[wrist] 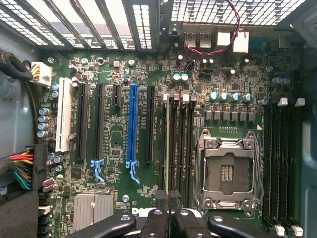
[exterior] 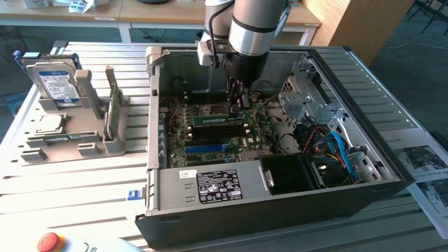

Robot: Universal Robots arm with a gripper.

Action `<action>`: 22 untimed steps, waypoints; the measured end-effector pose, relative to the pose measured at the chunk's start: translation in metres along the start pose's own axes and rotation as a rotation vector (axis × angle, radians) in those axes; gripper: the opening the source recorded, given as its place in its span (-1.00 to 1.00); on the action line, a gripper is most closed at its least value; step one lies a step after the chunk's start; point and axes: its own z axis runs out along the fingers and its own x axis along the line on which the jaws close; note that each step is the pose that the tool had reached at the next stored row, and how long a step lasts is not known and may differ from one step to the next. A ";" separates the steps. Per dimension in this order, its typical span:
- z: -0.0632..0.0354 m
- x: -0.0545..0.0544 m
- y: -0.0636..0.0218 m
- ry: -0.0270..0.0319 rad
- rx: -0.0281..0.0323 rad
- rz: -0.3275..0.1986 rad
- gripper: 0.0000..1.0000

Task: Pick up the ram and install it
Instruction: 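Insert the ram into the slot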

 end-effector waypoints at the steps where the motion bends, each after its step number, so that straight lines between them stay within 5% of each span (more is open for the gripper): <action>1: 0.0000 0.000 0.0000 0.0000 0.0000 0.000 -0.76; 22: 0.0269 0.000 -0.0010 -0.0001 0.0001 0.000 -0.76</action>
